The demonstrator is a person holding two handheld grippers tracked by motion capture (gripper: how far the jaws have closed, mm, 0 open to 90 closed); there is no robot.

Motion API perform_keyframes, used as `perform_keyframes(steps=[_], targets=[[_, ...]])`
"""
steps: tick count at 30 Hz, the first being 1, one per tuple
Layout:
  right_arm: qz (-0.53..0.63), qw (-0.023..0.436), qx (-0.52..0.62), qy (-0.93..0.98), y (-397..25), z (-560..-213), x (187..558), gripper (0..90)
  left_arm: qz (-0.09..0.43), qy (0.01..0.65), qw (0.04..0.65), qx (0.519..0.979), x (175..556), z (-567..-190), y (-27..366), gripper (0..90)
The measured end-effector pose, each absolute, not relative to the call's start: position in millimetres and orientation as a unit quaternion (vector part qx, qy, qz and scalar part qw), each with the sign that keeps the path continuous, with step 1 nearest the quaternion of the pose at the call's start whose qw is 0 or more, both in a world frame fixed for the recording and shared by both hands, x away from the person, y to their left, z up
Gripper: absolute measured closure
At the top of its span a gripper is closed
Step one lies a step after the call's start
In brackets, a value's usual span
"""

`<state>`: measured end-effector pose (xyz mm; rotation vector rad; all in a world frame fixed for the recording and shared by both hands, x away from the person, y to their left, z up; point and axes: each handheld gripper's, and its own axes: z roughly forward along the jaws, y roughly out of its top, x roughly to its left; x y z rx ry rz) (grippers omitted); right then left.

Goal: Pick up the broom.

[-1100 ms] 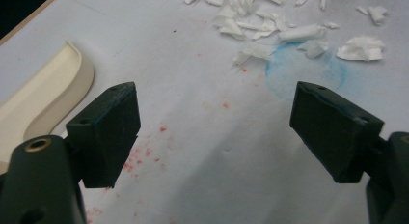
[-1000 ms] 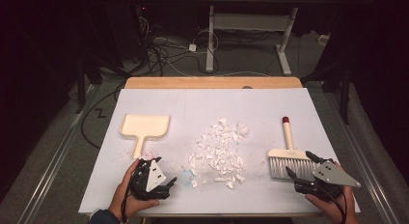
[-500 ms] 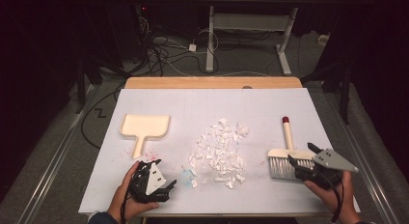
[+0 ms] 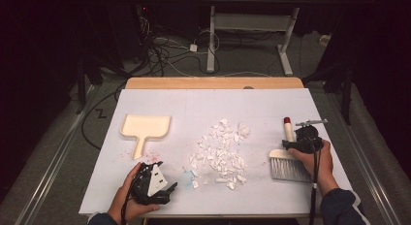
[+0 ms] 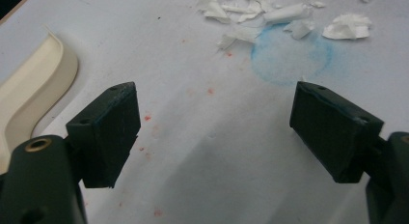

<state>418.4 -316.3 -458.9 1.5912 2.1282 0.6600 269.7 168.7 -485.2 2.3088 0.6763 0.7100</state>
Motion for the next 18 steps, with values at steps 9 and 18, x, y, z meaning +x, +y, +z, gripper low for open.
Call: perform_keyframes(steps=[9, 18], targets=[[0.241, 0.210, 0.561, 0.763, -309.6, -459.6, 421.0, 65.3, 0.267, 0.253, 0.310, 0.877, 269.5, -485.0, 166.9, 17.2], [0.260, 0.209, 0.547, 0.768, -311.9, -461.1, 419.5, 71.2, 0.263, 0.250, 0.306, 0.880, 269.7, -485.9, 165.7, 17.4]])
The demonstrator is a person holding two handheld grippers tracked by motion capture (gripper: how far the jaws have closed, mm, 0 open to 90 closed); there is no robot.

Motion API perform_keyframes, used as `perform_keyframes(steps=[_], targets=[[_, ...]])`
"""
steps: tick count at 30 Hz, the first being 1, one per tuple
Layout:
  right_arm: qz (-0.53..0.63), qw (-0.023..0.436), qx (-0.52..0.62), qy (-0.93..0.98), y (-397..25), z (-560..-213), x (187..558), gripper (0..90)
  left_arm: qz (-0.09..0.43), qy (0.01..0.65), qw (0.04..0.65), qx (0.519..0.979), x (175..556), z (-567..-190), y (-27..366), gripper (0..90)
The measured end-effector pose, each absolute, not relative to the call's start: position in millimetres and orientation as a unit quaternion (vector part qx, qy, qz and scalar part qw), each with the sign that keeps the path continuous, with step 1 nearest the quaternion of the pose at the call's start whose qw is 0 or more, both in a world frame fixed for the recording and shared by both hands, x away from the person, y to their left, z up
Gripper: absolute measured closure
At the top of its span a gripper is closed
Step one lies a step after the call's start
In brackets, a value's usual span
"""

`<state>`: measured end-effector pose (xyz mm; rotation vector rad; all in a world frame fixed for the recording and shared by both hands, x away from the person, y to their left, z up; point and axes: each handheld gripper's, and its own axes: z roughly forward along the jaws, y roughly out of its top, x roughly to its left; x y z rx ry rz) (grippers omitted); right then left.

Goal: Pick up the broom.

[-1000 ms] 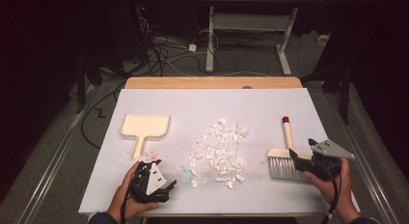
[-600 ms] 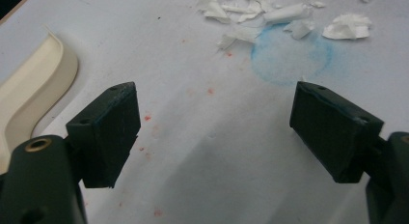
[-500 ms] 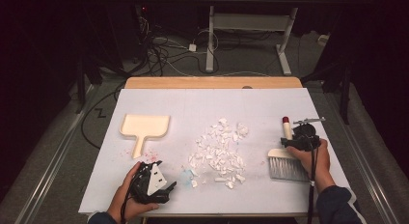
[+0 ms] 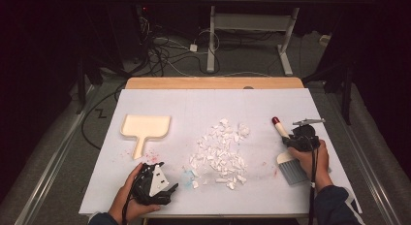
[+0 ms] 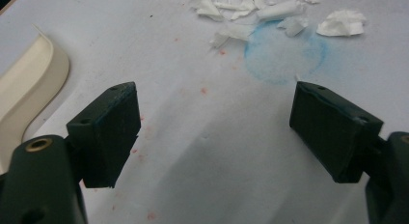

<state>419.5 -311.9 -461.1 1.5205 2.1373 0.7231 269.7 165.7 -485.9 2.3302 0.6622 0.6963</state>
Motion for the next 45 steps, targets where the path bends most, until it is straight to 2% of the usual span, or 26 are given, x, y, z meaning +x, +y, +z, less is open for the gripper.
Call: perform_keyframes(steps=[16, 20, 23, 33, 37, 38, 42, 43, 44, 45], targets=[[0.314, 0.230, 0.485, 0.783, -314.8, -447.9, 400.0, 71.3, 0.258, 0.257, 0.310, 0.878, 268.4, -485.0, 167.9, 17.5], [0.342, 0.246, 0.466, 0.778, -313.1, -439.5, 389.1, 71.3, 0.257, 0.260, 0.315, 0.876, 269.1, -484.3, 167.5, 17.5], [0.380, 0.290, 0.451, 0.754, -313.6, -430.3, 370.4, 71.3, 0.257, 0.262, 0.315, 0.875, 269.5, -484.2, 167.6, 17.6], [0.437, 0.319, 0.416, 0.731, -309.5, -411.9, 338.5, 71.3, 0.256, 0.279, 0.324, 0.867, 271.8, -476.7, 163.0, 18.2], [0.456, 0.325, 0.403, 0.723, -308.5, -408.3, 326.5, 71.4, 0.244, 0.280, 0.351, 0.860, 274.1, -467.9, 155.6, 18.2], [0.460, 0.329, 0.399, 0.722, -308.1, -406.4, 324.1, 71.4, 0.229, 0.281, 0.376, 0.853, 275.6, -461.3, 148.7, 18.3], [0.467, 0.327, 0.385, 0.726, -303.7, -399.9, 316.1, 71.5, 0.204, 0.273, 0.409, 0.846, 279.0, -450.7, 131.1, 18.9], [0.475, 0.330, 0.381, 0.721, -302.4, -399.4, 313.7, 71.5, 0.183, 0.259, 0.430, 0.845, 282.1, -443.8, 112.8, 19.0], [0.474, 0.334, 0.375, 0.723, -300.8, -398.5, 311.9, 71.5, 0.183, 0.259, 0.430, 0.845, 282.1, -443.8, 112.8, 19.0], [0.475, 0.329, 0.372, 0.727, -298.7, -397.4, 310.2, 71.5, 0.167, 0.239, 0.446, 0.846, 284.4, -437.3, 89.0, 19.1]])
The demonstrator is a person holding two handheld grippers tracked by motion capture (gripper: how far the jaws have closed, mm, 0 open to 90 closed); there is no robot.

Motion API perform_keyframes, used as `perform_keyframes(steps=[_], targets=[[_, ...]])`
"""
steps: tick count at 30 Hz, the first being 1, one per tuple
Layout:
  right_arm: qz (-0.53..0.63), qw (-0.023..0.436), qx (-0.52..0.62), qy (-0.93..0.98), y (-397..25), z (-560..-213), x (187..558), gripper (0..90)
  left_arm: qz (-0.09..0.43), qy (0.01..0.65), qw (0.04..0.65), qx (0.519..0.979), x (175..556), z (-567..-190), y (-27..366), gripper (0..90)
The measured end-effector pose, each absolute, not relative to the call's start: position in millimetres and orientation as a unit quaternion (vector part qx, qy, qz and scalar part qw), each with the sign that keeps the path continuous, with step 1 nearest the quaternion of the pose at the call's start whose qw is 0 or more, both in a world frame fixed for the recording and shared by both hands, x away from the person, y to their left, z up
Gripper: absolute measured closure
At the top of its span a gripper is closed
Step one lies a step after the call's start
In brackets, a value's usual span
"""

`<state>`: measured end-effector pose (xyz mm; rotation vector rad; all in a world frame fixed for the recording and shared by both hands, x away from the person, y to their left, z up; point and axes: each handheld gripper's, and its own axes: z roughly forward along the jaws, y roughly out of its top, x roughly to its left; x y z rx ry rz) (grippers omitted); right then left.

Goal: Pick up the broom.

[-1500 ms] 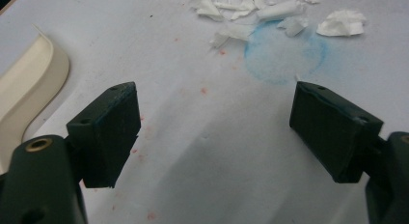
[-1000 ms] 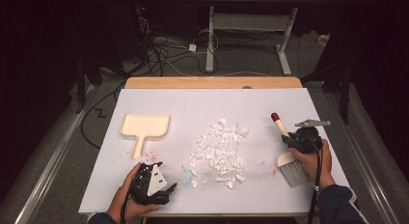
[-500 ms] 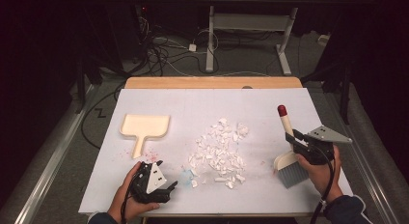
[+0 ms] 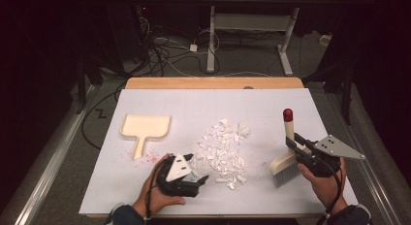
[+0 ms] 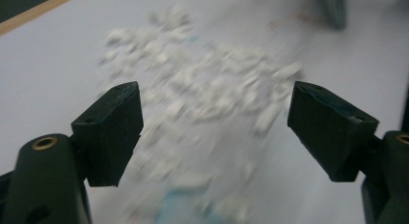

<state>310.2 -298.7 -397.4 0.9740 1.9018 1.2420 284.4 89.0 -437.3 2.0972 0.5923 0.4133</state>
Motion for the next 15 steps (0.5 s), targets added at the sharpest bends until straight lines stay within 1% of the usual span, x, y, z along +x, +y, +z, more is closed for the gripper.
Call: perform_keyframes(steps=[1, 2, 3, 4, 5, 6, 8, 9, 12, 13, 14, 15], targets=[[0.484, 0.333, 0.368, 0.721, -297.1, -396.8, 307.5, 71.5, 0.159, 0.228, 0.452, 0.847, 285.2, -434.4, 75.5, 19.1], [0.483, 0.332, 0.362, 0.725, -294.6, -395.1, 305.4, 71.5, 0.159, 0.228, 0.452, 0.847, 285.2, -434.4, 75.5, 19.1], [0.481, 0.328, 0.355, 0.732, -292.0, -393.4, 304.4, 71.5, 0.138, 0.209, 0.466, 0.849, 287.0, -430.6, 46.5, 19.2], [0.481, 0.328, 0.355, 0.732, -292.0, -393.4, 304.4, 71.5, 0.138, 0.209, 0.466, 0.849, 287.0, -430.6, 46.5, 19.2], [0.488, 0.330, 0.350, 0.728, -287.3, -391.2, 300.8, 71.5, 0.125, 0.195, 0.472, 0.851, 287.7, -430.0, 16.2, 19.5], [0.485, 0.327, 0.346, 0.734, -284.4, -389.7, 299.7, 71.5, 0.125, 0.195, 0.472, 0.851, 287.7, -430.0, 16.2, 20.1], [0.494, 0.328, 0.340, 0.730, -279.2, -387.3, 295.9, 71.6, 0.111, 0.183, 0.476, 0.853, 288.2, -431.9, -11.2, 20.2], [0.492, 0.326, 0.334, 0.735, -276.4, -385.4, 294.7, 71.5, 0.107, 0.184, 0.476, 0.853, 288.8, -434.9, -33.9, 20.5], [0.497, 0.327, 0.324, 0.735, -269.0, -380.9, 288.7, 71.5, 0.099, 0.194, 0.483, 0.848, 290.9, -437.4, -48.3, 25.6], [0.502, 0.331, 0.323, 0.731, -267.1, -380.3, 286.4, 71.5, 0.093, 0.206, 0.503, 0.834, 293.5, -437.8, -54.7, 29.6], [0.505, 0.327, 0.323, 0.731, -264.6, -379.3, 284.4, 71.4, 0.084, 0.212, 0.508, 0.831, 295.4, -438.0, -56.5, 32.8], [0.503, 0.323, 0.317, 0.736, -262.3, -378.5, 283.4, 71.4, 0.087, 0.215, 0.506, 0.830, 296.8, -438.3, -58.2, 33.4]])
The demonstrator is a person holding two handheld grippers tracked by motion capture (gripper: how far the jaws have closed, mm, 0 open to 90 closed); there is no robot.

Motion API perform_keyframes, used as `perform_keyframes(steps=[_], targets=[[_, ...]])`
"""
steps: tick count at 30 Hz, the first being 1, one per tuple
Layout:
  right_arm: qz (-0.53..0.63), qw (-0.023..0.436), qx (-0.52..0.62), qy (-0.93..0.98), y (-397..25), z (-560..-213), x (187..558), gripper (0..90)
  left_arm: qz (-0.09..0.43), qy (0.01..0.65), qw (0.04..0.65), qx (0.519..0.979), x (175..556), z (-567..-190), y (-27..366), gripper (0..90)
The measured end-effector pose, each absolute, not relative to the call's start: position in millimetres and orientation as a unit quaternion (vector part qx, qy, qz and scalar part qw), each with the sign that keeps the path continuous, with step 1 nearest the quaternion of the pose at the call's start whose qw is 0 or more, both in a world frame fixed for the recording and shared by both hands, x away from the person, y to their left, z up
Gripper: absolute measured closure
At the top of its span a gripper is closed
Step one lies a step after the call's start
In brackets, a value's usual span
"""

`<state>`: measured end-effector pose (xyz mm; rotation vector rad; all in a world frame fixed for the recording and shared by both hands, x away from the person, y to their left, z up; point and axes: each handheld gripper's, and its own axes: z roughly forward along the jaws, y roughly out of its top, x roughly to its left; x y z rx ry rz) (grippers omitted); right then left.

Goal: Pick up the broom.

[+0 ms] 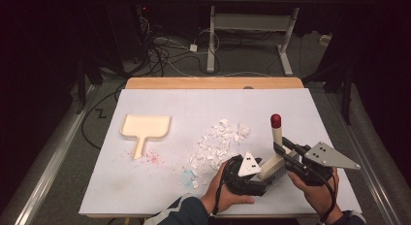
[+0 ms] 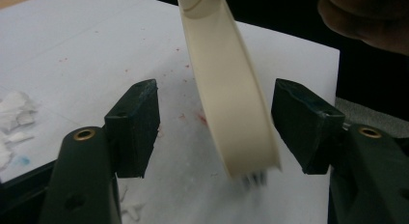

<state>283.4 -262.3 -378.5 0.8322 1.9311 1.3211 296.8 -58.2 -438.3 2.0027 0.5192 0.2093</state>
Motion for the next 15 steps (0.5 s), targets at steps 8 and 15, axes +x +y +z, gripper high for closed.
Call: perform_keyframes(steps=[8, 15], targets=[[0.507, 0.339, 0.308, 0.730, -249.2, -374.3, 272.2, 71.1, 0.079, 0.223, 0.527, 0.816, 304.0, -436.5, -43.7, 63.9], [0.522, 0.323, 0.291, 0.733, -252.1, -373.2, 273.2, 64.8, 0.088, 0.184, 0.500, 0.841, 309.3, -423.7, -17.2, 65.0]])
